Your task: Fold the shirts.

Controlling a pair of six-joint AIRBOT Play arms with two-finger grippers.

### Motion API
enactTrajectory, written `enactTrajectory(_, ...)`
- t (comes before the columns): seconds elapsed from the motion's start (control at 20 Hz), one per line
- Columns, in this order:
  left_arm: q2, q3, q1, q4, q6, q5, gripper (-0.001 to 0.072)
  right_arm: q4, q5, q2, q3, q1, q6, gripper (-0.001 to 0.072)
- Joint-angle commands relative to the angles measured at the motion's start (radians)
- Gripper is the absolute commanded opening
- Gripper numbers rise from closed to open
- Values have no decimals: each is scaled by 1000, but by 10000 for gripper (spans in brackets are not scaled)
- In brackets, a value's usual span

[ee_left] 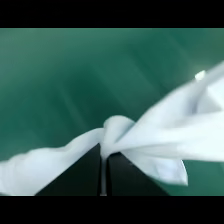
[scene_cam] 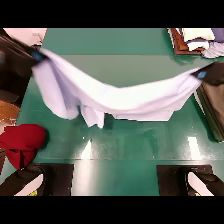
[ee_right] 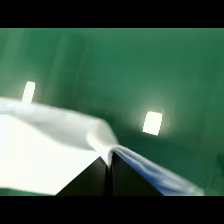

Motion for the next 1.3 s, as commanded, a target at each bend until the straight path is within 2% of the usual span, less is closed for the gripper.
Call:
enactTrajectory(0.0,-131,-298,0,-4,58,171,23,3,-75,-108,-178,-1,-10,17)
enactTrajectory(0.25,-404,-292,0,-4,71,504,24,13,-294,-305,-236,-1,-45,18)
enactTrajectory(0.45,-489,-196,0,-4,60,619,27,11,-351,-421,-157,15,-45,18)
enactTrajectory(0.5,-491,-179,0,-4,60,616,151,11,-359,-444,-132,21,-45,18)
enactTrajectory(0.55,-491,-161,0,0,54,602,389,10,-360,-468,-101,28,-45,18)
enactTrajectory(0.6,-490,-142,0,17,44,575,463,11,-351,-493,-68,28,-45,18)
enactTrajectory(0.7,-484,-85,10,83,35,470,465,10,-329,-526,-12,28,-45,18)
enactTrajectory(0.9,-460,8,140,47,-35,211,465,7,-298,-533,71,7,-45,23)
enactTrajectory(0.95,-449,1,182,10,-42,161,465,6,-277,-533,91,-9,-45,95)
enactTrajectory(1.0,-436,-16,219,-29,-42,114,465,7,-257,-534,108,-24,-45,299)
enactTrajectory(1.05,-423,-49,250,-62,-42,72,465,8,-233,-534,124,-40,-45,448)
enactTrajectory(1.15,-388,-154,288,-103,-41,35,466,8,-171,-534,149,-72,-45,455)
enactTrajectory(1.25,-332,-310,294,-133,-42,63,466,10,-129,-529,156,-100,-46,453)
